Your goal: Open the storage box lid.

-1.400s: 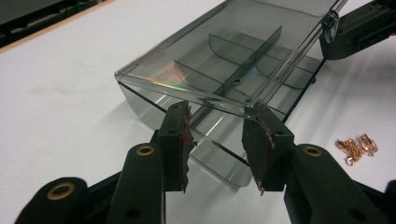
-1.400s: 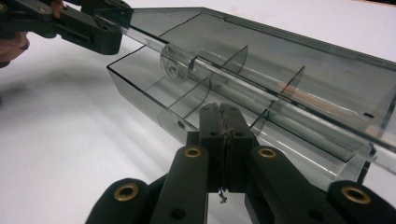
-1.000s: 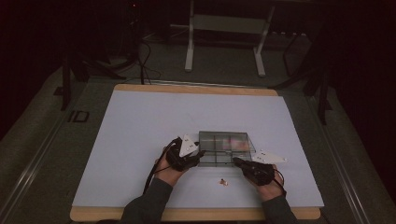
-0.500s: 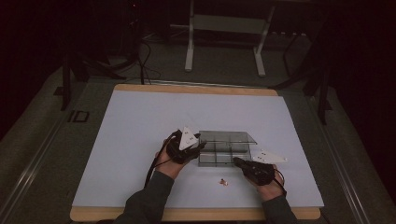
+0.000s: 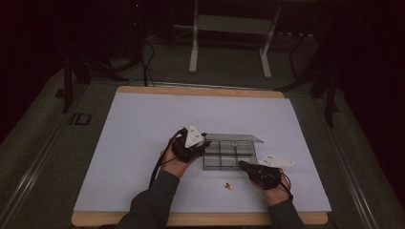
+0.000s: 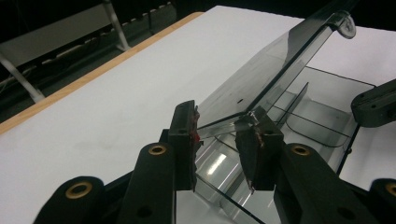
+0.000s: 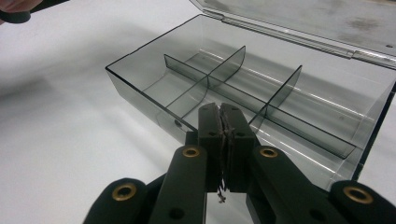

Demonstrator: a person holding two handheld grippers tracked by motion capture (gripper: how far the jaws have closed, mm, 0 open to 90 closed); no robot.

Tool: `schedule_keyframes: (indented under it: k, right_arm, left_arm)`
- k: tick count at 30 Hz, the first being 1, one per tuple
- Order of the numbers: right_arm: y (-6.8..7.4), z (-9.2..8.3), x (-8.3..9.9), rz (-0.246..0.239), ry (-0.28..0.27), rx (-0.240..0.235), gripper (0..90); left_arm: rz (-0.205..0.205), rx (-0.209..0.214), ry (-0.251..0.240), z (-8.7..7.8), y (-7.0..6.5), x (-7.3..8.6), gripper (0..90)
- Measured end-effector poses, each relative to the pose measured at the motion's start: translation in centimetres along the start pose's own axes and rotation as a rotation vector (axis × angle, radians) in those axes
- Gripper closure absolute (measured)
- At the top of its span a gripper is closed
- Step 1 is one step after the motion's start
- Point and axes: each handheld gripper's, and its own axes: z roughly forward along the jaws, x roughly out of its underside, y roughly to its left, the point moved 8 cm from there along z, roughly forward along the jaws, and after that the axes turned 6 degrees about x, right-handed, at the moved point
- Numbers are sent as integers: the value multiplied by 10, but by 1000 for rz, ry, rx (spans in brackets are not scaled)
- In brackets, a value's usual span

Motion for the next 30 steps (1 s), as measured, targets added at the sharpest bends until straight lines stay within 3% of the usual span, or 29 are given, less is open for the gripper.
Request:
schedule_keyframes:
  k: [22, 25, 30]
  right_arm:
    - [-3, -1, -3, 4, -13, 11, 857]
    - [-12, -6, -6, 13, -26, 45, 841]
    - [-32, -14, -7, 3, -28, 150, 796]
  left_arm:
    - [-46, -28, -25, 5, 12, -7, 720]
    - [-49, -29, -26, 6, 14, -7, 725]
    - [-51, -32, -19, 7, 16, -8, 729]
